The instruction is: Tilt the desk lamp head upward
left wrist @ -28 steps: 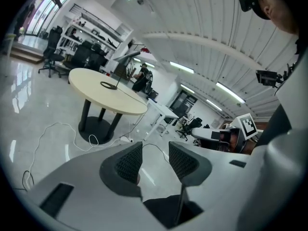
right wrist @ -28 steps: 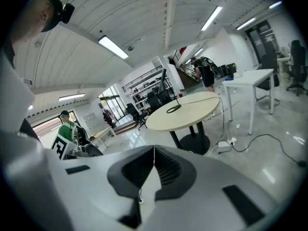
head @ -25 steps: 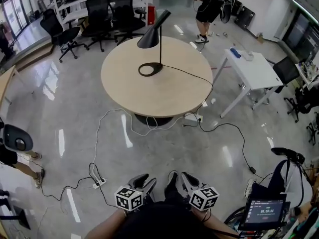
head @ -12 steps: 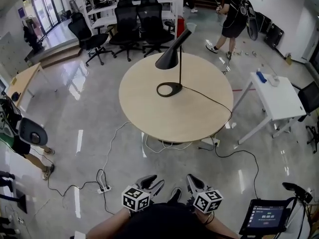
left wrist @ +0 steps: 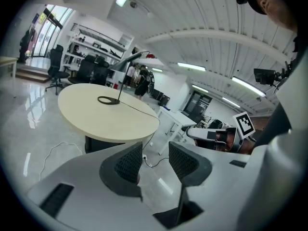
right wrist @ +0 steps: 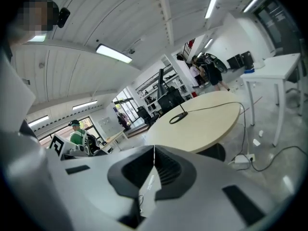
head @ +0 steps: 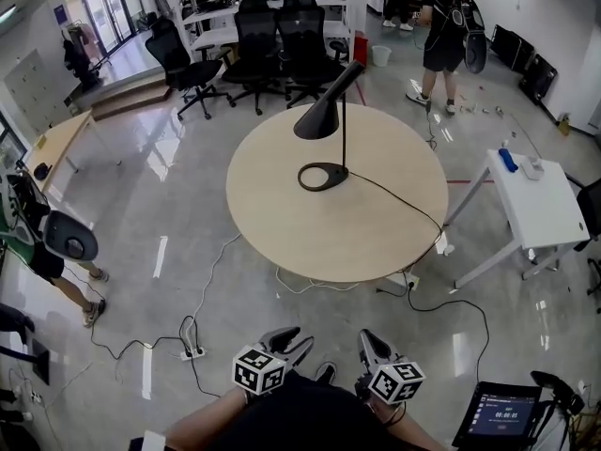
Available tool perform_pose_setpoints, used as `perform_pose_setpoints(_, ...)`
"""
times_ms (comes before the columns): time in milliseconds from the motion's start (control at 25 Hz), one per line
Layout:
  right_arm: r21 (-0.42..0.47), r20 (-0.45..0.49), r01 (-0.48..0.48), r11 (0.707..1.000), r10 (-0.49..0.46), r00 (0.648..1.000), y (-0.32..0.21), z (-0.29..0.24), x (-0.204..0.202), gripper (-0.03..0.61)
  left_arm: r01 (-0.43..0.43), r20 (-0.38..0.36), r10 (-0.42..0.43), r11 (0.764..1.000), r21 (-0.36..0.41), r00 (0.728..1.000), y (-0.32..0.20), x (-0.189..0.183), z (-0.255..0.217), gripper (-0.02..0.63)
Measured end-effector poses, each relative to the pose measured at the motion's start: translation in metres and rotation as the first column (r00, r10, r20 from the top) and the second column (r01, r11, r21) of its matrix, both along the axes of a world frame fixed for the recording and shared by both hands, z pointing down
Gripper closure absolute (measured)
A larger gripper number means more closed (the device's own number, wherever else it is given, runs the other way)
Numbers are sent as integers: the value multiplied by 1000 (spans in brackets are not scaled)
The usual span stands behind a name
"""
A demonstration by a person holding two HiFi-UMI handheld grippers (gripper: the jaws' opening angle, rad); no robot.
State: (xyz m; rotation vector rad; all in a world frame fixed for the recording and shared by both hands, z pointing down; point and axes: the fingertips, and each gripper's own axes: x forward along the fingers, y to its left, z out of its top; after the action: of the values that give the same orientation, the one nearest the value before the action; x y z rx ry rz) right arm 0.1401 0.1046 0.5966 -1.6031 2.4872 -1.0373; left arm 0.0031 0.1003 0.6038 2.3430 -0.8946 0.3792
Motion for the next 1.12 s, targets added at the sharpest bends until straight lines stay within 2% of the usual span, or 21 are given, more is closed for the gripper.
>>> perform_pose_setpoints(160, -16, -8, 12, 1000, -12, 1000, -12, 7, 5, 574, -29, 22, 29, 1000, 11, 999, -9, 11, 6, 434)
perform_pose_setpoints(440, -31, -40, -8, 1000, 7, 999, -48, 13, 16, 574, -16, -7, 16, 1000, -9, 1000, -53, 14, 16, 435)
perform_pose_setpoints(680, -18, -78, -67, 998, 65, 995, -107, 6, 26, 574, -77, -22, 78, 997, 25, 997, -120, 23, 10, 434)
perform_pose_setpoints(920, 2, -125, -89, 996, 89, 988, -169, -4, 16, 574, -91, -70, 95, 994, 53, 993, -197, 19, -4, 435)
perform_pose_setpoints(1120, -15, -135, -122, 992, 119, 984, -206, -4, 12, 574, -86, -112, 93, 994, 62, 989, -242, 10, -11, 434)
